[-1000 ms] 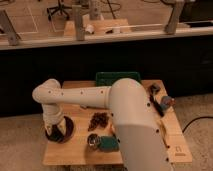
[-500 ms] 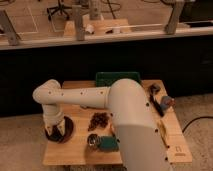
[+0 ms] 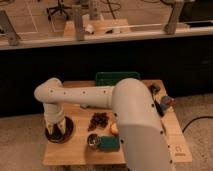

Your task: Place eraser in metal cup

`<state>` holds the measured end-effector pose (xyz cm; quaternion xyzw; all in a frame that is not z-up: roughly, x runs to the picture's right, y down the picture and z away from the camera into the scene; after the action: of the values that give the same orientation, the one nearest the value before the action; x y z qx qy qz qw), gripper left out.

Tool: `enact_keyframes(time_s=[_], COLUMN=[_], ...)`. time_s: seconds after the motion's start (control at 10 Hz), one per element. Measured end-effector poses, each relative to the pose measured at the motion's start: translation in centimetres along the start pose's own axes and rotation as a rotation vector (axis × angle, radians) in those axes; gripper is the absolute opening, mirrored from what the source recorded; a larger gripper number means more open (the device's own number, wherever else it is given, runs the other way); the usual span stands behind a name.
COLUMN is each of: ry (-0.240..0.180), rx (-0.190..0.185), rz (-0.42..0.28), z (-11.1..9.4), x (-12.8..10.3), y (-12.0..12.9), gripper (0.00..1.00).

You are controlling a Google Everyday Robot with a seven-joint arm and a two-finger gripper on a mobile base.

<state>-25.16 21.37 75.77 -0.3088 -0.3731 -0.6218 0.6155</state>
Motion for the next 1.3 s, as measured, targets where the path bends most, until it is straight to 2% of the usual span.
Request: enact_keyframes(time_s=[0.3, 0.5, 0.7, 0.9, 1.0, 1.1, 1.2, 1.3], ry=[0.028, 0.049, 0.058, 0.024, 0.001, -0.027, -0.065, -0.084], rx=[0.05, 0.102, 0.12, 0.12, 0.117, 0.111, 0.102, 0.095], rz=[-0.007, -0.016, -0.044, -0.067, -0.076, -0.081, -0.088, -0.09], z=[-4.7, -8.7, -11.8, -12.5, -12.2, -11.4, -9.7, -8.4], x=[-1.0, -2.1, -3.6, -4.4, -4.7, -4.9, -5.0, -5.0], y=[3.5, 7.2, 9.6, 10.2, 10.3, 10.8, 11.4, 11.9], gripper=[0.37, 0.37, 0.37, 0.37, 0.37, 0.37, 0.37, 0.37])
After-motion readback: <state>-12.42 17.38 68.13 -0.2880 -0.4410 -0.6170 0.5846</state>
